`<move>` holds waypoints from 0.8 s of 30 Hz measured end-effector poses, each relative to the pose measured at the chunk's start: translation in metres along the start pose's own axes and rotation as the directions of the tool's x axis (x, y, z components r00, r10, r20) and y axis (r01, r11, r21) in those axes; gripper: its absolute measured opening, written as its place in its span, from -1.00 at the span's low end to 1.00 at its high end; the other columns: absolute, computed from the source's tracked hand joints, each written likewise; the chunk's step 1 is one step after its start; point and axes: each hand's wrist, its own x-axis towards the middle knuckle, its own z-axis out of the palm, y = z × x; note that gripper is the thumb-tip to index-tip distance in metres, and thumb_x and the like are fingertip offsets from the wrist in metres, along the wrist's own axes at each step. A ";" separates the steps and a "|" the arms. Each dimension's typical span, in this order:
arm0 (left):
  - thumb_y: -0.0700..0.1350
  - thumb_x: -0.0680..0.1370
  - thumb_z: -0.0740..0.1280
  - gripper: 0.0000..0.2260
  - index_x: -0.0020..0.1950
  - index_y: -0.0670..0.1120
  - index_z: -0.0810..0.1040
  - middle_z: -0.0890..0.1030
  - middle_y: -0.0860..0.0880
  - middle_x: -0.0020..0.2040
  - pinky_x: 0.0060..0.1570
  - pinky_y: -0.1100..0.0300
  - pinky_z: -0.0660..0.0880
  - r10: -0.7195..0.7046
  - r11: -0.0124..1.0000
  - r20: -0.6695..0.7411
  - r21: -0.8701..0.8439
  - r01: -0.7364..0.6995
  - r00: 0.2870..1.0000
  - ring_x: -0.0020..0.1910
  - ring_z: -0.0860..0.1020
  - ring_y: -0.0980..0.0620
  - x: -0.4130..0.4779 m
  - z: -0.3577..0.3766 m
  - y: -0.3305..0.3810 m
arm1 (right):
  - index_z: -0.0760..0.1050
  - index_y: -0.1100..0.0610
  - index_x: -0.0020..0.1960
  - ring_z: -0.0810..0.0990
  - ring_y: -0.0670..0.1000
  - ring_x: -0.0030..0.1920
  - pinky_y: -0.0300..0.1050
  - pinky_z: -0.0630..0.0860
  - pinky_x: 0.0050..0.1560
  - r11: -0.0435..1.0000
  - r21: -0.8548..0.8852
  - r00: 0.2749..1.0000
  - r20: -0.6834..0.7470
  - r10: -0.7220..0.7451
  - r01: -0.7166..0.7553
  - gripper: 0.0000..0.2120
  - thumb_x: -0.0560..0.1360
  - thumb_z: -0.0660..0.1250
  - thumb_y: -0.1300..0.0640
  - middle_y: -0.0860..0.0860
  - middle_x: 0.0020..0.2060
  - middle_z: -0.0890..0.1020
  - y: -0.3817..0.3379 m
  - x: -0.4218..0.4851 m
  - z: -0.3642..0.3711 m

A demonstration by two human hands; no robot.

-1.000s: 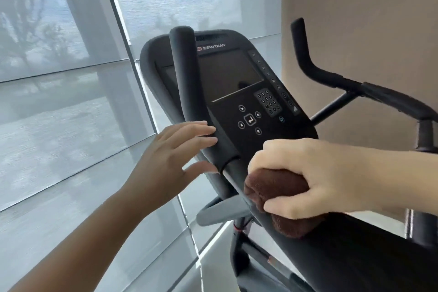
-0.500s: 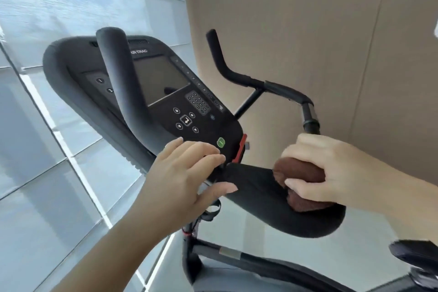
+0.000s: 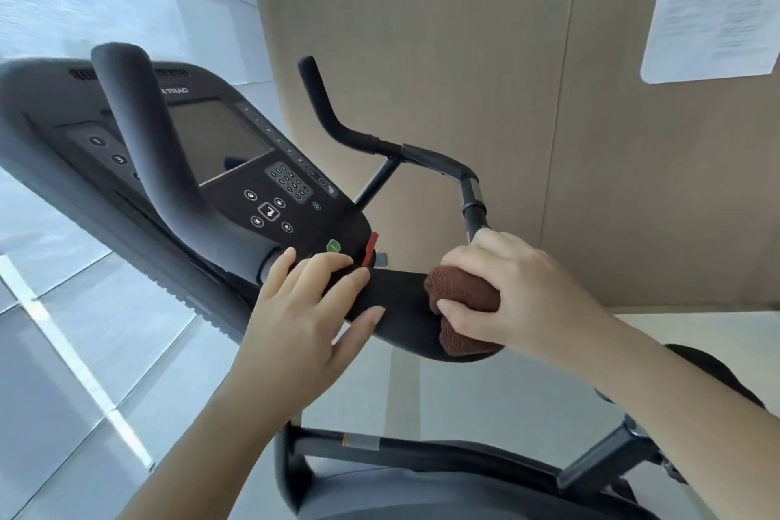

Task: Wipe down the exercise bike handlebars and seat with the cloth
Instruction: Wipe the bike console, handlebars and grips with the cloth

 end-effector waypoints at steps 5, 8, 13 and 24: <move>0.01 0.50 0.16 -0.62 0.02 -0.26 0.60 0.59 -0.20 0.02 0.15 -0.19 0.39 -0.082 0.996 0.025 0.028 0.081 0.996 0.00 0.57 -0.20 -0.001 0.000 0.020 | 0.54 0.01 0.01 0.47 -0.01 -0.17 -0.13 0.42 -0.17 1.000 -0.009 0.998 -0.062 0.021 -0.022 -0.68 0.36 0.25 -0.14 -0.05 -0.22 0.47 0.031 -0.021 -0.001; 0.01 0.51 0.16 -0.64 0.02 -0.22 0.61 0.59 -0.17 0.05 0.19 -0.11 0.34 -0.055 0.997 0.044 0.047 0.053 0.998 0.10 0.54 -0.16 0.004 0.004 0.042 | 0.46 -0.09 0.00 0.49 -0.10 -0.13 -0.38 0.37 -0.16 0.984 0.161 0.990 -0.105 0.095 -0.077 -0.74 0.36 0.28 -0.16 -0.12 -0.16 0.51 0.063 -0.030 0.001; 0.01 0.50 0.17 -0.67 0.02 -0.17 0.61 0.60 -0.14 0.03 0.13 -0.09 0.43 -0.043 0.993 0.146 0.114 0.026 0.988 0.03 0.56 -0.13 0.031 0.024 0.090 | 0.24 -0.21 -0.07 0.49 -0.19 -0.11 -0.39 0.36 -0.26 0.952 0.280 0.981 -0.111 0.159 -0.123 -0.70 0.32 0.30 -0.21 -0.18 -0.15 0.50 0.124 -0.015 0.004; -0.03 0.49 0.18 -0.70 -0.04 -0.18 0.62 0.63 -0.13 -0.04 -0.05 0.03 0.48 -0.317 0.887 0.171 0.401 0.228 0.933 -0.05 0.58 -0.15 0.048 0.047 0.131 | 0.48 -0.04 0.10 0.40 0.09 0.00 -0.05 0.29 -0.02 0.983 0.021 0.982 -0.041 -0.182 0.183 -0.49 0.35 0.20 -0.37 0.04 -0.05 0.47 0.121 0.073 0.048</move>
